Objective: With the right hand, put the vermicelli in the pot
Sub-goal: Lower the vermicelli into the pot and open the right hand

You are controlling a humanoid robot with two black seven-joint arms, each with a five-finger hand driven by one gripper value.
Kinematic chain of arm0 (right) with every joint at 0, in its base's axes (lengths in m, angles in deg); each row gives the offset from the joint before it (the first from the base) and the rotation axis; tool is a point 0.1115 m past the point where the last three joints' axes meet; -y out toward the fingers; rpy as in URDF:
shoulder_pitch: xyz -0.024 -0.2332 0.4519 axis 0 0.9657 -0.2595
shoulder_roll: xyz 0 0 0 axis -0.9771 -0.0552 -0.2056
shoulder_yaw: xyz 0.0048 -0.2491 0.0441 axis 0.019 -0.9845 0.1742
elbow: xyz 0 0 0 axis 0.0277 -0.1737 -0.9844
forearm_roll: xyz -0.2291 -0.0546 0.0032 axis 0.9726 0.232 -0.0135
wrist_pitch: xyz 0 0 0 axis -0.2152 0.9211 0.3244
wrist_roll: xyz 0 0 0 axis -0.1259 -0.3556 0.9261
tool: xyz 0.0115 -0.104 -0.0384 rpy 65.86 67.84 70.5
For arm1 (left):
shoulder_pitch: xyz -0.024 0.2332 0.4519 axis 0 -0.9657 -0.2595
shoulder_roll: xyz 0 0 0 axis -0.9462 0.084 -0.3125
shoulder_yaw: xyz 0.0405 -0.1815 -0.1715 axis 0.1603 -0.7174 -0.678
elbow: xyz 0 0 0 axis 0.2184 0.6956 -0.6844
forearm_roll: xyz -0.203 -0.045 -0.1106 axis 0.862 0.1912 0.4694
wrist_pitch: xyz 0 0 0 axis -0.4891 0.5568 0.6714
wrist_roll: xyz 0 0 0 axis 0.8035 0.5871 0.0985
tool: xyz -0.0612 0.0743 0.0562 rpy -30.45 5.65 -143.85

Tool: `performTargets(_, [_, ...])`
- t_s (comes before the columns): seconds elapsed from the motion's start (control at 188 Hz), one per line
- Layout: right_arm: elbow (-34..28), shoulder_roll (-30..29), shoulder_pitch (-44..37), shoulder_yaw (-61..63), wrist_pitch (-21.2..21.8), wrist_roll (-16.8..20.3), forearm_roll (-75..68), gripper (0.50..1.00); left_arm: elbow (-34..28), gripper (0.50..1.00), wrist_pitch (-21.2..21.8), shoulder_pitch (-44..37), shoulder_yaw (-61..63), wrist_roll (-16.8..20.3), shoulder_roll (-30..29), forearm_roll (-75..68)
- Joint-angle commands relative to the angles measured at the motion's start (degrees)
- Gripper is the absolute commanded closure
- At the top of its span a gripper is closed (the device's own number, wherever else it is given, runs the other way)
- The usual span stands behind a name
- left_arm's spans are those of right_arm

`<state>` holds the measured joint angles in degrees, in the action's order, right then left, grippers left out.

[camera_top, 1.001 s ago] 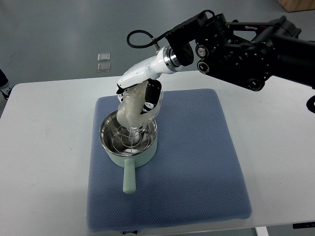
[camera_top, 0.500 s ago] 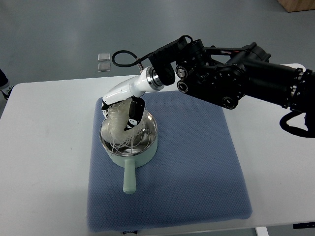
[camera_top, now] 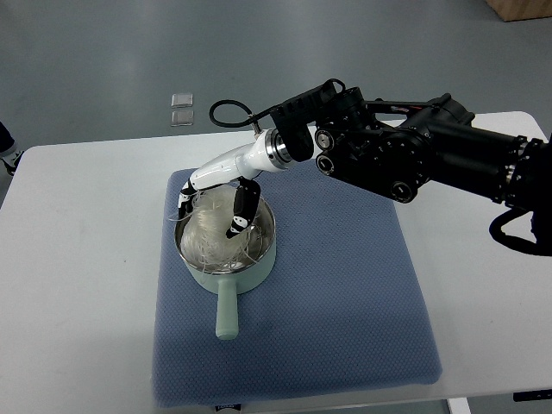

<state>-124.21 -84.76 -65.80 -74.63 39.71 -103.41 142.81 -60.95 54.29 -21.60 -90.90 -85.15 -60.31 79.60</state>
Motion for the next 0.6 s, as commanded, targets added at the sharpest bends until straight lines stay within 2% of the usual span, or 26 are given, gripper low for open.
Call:
performTargets(0.0, [-0.21,0.06,0.05,0.02,0.01,-0.09,-0.01,0.626,0.0,0.5,0.0,0.0,0.0,0.01,0.0,0.0])
performTargets(0.032, [-0.21,0.06,0.05,-0.06,0.09,-0.09,-0.01,0.603,0.0,0.5,0.0,0.0,0.0,0.01,0.0,0.0])
performTargets(0.181, [-0.21,0.15,-0.39,-0.15,1.24,-0.09,-0.01,0.599,0.0,0.5,0.0,0.0,0.0,0.01,0.0,0.0])
performTargets(0.596, [-0.21,1.29,-5.22,0.11,7.85,0.09,-2.38,0.597,0.0,0.5,0.0,0.0,0.0,0.01,0.0,0.0])
